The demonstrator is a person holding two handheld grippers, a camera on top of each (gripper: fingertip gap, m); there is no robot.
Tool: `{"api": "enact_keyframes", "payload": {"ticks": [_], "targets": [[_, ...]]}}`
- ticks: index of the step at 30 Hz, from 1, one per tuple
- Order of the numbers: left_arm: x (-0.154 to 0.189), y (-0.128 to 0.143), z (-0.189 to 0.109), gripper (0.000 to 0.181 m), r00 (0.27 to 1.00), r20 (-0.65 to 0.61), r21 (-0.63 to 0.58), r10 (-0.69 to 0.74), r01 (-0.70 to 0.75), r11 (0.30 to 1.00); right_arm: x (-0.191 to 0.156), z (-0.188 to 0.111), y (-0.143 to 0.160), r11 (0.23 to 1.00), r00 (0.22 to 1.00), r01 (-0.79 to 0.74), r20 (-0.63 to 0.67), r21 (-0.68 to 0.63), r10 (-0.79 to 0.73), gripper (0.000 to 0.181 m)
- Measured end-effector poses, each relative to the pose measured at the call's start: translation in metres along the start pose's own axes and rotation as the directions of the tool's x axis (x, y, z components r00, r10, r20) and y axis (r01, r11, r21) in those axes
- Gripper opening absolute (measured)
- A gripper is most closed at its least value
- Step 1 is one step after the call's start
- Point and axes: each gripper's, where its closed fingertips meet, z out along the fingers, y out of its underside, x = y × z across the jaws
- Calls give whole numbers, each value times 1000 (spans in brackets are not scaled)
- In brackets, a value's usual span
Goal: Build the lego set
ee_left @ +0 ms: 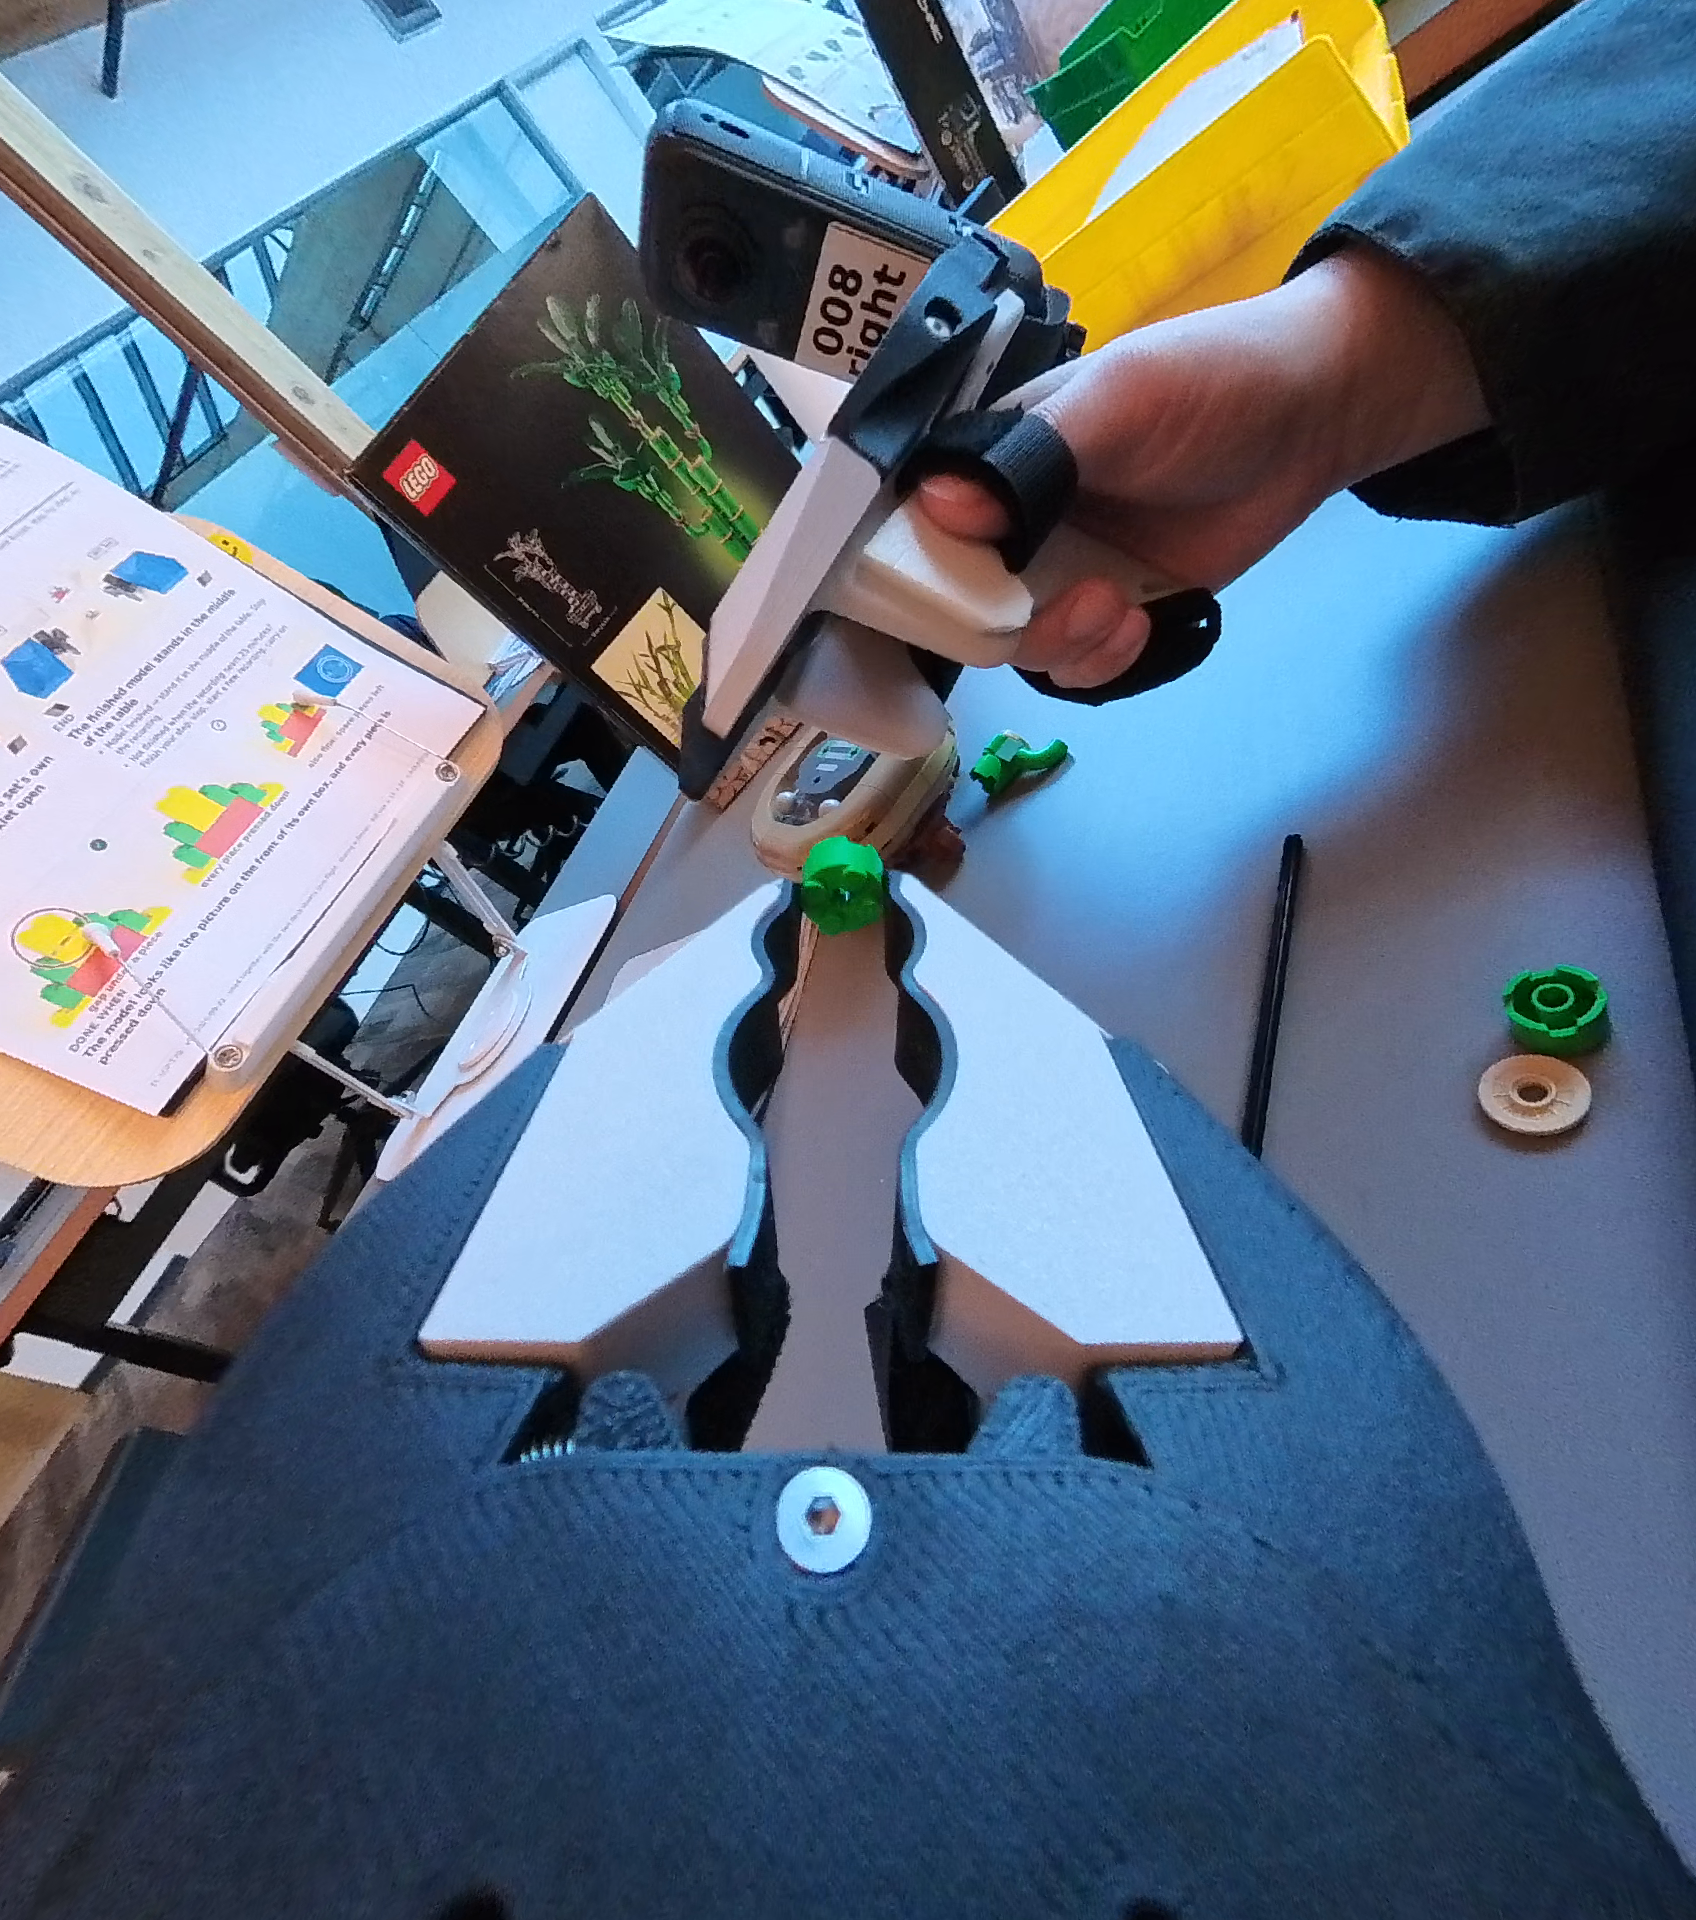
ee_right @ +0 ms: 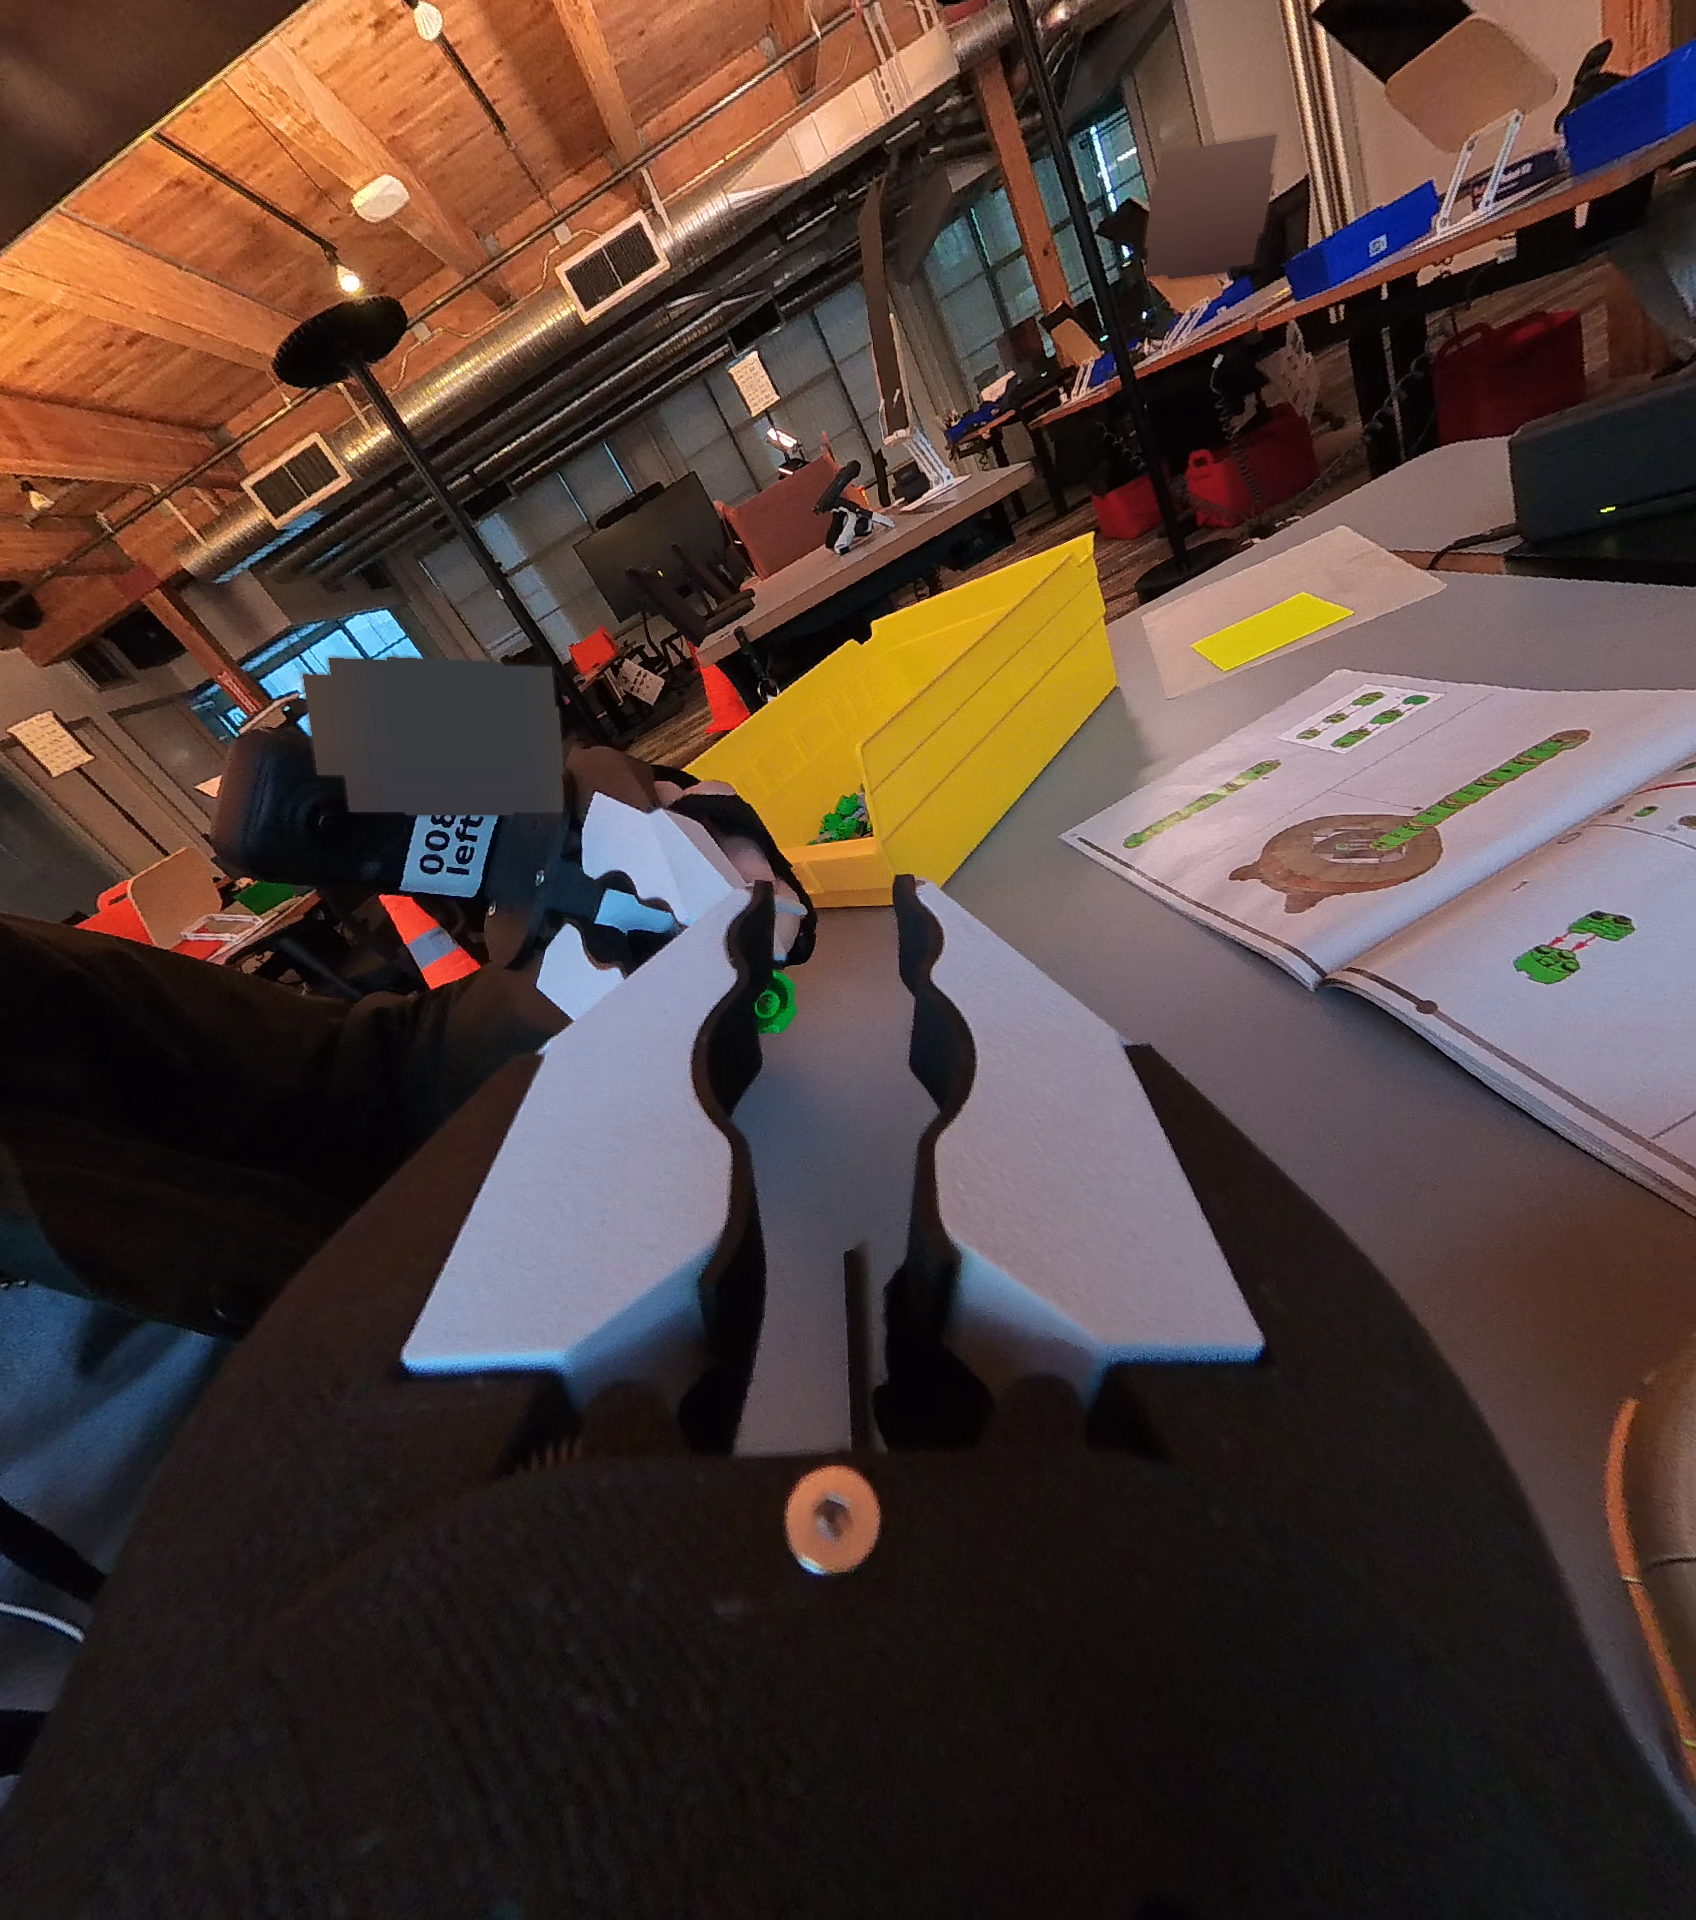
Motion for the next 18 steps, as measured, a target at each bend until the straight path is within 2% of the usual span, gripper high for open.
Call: {"api": "enact_keyframes", "payload": {"ticks": [18], "targets": [[2,9,3,14,998,10,-51,54,-53,997,23,-5,6,998,988,42,-144,-49,-49,7]]}}
